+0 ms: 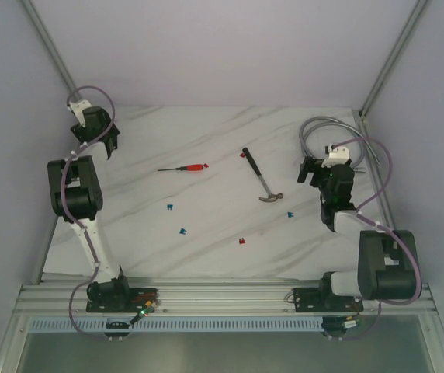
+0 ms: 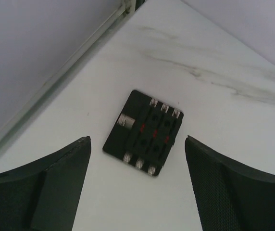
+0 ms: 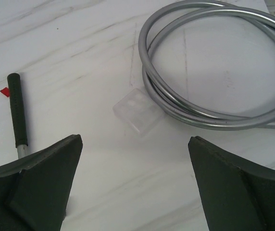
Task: Snap on the fuse box
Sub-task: Move the fuse box base at the center of the board.
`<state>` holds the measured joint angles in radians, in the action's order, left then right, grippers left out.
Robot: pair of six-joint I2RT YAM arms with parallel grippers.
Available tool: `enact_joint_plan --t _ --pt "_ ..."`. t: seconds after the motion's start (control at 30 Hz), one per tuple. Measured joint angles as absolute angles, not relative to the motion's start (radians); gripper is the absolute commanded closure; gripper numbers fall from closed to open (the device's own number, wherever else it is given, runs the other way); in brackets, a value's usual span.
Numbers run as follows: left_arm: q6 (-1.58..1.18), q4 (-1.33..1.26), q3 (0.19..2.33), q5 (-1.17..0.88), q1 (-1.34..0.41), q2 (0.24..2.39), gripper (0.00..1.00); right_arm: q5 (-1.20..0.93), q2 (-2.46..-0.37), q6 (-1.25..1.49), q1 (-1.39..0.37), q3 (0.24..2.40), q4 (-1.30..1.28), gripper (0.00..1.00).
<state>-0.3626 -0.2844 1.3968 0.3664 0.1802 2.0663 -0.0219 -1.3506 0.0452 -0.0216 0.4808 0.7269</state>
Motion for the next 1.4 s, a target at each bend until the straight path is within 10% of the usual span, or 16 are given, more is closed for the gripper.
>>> enact_joint_plan --t 0.23,0.7,1.4 --pt "-0.249 -0.184 1.616 0.287 0.186 2.235 0.28 -0.039 -1.341 0.056 -0.022 0.472 0.729 0.00" --pt "-0.203 0.056 1.876 0.240 0.191 2.379 0.22 -0.057 -1.340 0.060 -0.026 0.469 0.731 0.00" --pt "-0.272 0.135 1.764 0.157 0.197 2.315 0.49 -0.077 -1.335 0.076 -0.026 0.464 0.731 0.00"
